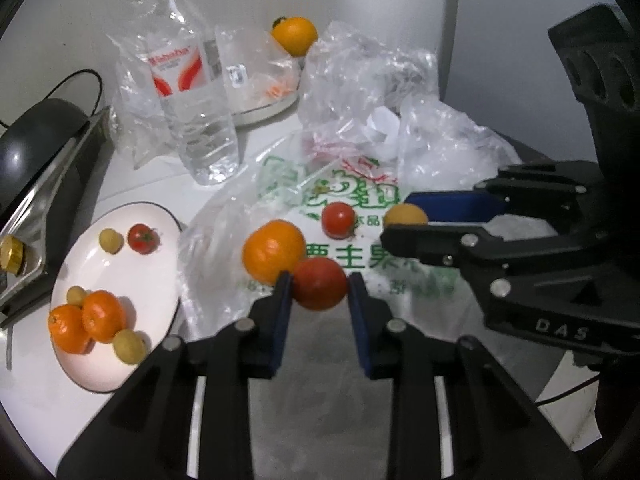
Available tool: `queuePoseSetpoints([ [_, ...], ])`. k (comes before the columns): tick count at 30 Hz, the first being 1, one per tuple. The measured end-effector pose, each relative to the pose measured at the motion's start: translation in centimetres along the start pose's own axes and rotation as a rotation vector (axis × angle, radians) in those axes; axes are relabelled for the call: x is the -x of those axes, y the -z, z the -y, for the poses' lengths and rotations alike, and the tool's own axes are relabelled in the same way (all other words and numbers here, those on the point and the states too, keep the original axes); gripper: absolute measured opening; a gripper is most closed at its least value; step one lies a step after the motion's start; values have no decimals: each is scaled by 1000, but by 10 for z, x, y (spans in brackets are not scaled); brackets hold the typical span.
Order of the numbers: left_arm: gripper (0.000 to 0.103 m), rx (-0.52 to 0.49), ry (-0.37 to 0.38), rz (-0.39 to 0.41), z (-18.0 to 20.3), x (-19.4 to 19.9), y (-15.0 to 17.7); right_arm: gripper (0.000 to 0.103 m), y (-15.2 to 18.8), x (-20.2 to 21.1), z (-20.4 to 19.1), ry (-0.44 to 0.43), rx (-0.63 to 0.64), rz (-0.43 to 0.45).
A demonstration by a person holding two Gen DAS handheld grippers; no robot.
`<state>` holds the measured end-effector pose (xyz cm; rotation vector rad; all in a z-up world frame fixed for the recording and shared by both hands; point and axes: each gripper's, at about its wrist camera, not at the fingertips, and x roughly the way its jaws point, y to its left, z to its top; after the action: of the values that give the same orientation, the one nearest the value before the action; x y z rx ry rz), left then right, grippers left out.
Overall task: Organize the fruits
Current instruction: 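Carry the yellow fruit and tomato in both tools toward the plate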
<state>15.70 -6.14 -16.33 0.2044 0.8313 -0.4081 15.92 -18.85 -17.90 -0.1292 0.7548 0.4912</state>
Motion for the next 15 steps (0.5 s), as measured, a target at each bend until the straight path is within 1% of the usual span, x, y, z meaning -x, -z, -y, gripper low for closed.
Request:
queuePoseSetpoints([
  [15,29,32,-5,79,-22,45,20,28,-8,13,-42,32,51,9],
])
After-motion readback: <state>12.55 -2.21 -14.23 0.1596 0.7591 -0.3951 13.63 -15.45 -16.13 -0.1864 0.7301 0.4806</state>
